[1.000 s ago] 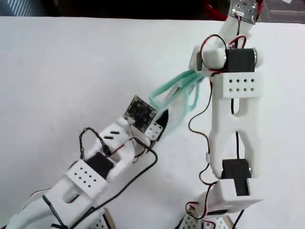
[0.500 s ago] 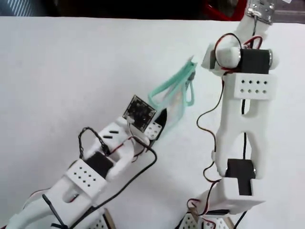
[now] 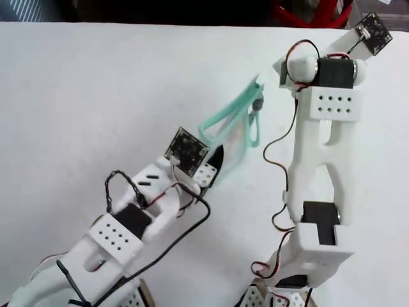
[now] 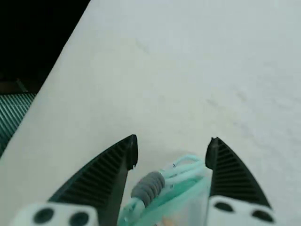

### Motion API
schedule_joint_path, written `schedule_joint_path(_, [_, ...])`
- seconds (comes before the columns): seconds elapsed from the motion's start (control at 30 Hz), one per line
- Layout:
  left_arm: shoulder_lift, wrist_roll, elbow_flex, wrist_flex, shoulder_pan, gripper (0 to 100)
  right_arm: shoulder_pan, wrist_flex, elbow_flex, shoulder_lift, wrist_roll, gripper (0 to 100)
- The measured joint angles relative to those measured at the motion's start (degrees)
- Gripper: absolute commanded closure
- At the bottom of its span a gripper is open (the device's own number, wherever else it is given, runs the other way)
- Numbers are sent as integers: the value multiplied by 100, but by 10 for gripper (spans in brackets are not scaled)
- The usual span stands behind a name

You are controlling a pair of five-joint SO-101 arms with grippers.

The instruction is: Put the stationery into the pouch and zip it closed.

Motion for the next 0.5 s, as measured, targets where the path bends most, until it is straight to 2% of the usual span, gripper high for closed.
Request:
schedule_joint_path(0.1, [0,0,0,0,0,963,-70,-404,0,44,-132,764])
schedule_joint_path(0.27, [0,0,0,0,0,963,-580,-211,0,44,-220,765])
schedule_joint_path(0.5, [0,0,0,0,0,963,-492,-141,0,396,-510,765])
